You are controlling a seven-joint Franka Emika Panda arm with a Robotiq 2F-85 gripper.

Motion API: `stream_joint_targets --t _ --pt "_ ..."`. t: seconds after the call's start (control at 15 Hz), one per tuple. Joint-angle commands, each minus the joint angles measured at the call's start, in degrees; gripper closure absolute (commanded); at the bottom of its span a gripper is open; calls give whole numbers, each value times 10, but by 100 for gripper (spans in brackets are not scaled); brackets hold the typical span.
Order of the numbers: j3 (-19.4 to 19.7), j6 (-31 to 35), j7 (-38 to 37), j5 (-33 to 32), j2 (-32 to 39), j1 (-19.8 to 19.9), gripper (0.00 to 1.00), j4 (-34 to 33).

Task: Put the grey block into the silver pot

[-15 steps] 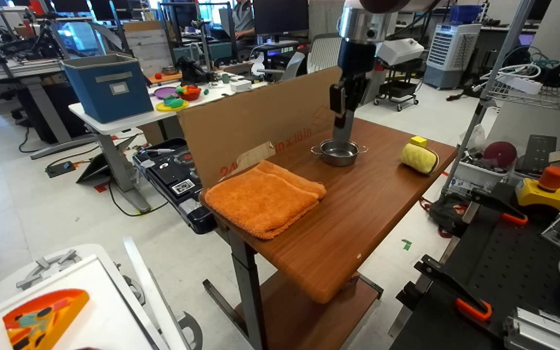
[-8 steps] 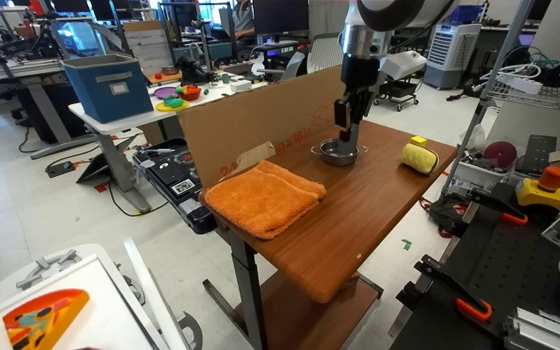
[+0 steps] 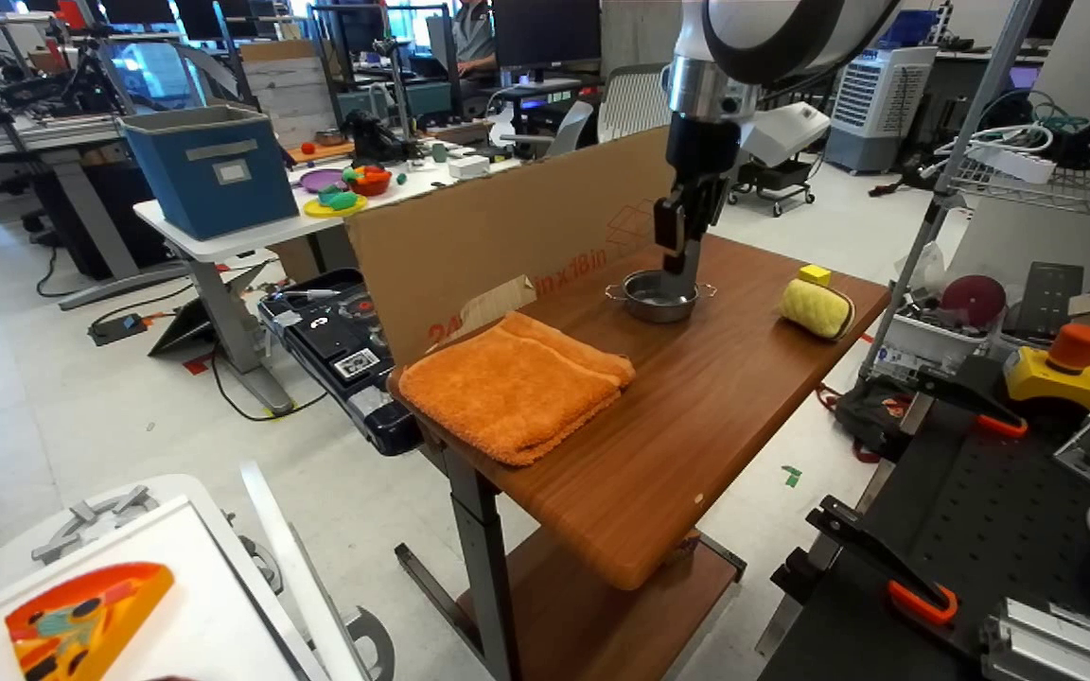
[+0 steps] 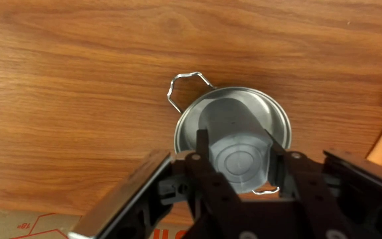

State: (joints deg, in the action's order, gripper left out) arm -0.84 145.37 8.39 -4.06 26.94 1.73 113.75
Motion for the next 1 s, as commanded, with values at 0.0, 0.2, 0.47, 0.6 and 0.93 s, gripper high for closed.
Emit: stream_joint_targets --t 0.0,0.2,0.47,0.6,0.93 --pt "16 30 -26 -24 20 -16 86 -3" --pt "16 36 -36 -22 23 -20 28 1" --pt "11 24 -27 -16 -10 -14 0 18" --pt "33 -1 -55 -30 -39 -22 0 33" --pt "24 4 -40 -15 -26 -11 0 21"
